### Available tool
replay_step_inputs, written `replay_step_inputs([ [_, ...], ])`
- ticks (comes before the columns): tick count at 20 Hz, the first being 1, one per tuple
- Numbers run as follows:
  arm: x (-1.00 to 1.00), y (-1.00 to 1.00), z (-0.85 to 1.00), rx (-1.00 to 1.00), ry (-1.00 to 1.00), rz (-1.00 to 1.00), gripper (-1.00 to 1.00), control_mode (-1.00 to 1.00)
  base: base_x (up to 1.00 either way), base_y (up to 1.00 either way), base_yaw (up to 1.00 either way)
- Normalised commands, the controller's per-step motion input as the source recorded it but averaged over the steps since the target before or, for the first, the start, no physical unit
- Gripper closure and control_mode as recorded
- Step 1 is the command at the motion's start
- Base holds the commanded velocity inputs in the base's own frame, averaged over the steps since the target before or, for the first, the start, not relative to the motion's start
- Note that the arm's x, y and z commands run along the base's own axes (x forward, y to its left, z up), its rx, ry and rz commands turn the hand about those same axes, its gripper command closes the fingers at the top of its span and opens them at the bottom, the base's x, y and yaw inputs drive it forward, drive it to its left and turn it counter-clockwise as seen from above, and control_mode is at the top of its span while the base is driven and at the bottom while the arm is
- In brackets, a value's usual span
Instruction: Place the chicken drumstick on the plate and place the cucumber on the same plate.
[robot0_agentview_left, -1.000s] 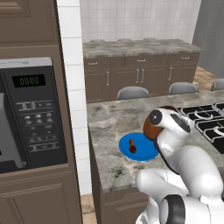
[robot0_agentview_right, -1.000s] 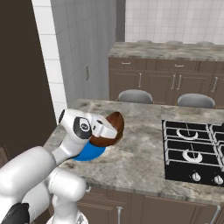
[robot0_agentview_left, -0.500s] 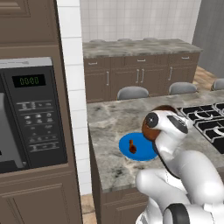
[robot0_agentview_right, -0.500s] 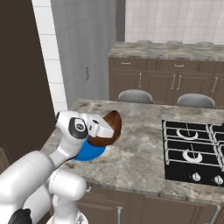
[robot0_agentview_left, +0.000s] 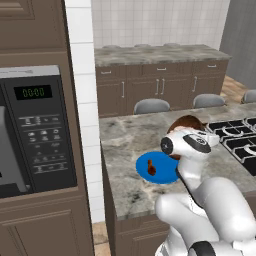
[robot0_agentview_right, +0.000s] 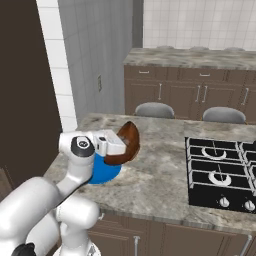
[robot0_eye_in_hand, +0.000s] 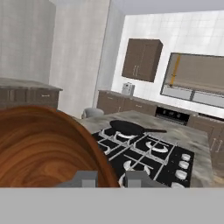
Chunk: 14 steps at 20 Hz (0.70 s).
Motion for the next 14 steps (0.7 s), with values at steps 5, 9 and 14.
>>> replay_step_inputs([
  [5, -0.02, 0.12, 0.0, -0.16, -0.09, 0.0, 1.0, -1.0, 0.0, 0.0, 0.0],
  [9, -0.08, 0.16, 0.0, -0.14, -0.08, 0.0, 1.0, -1.0, 0.0, 0.0, 0.0],
  [14, -0.13, 0.18, -0.01, -0.11, -0.03, 0.0, 1.0, -1.0, 0.0, 0.0, 0.0],
])
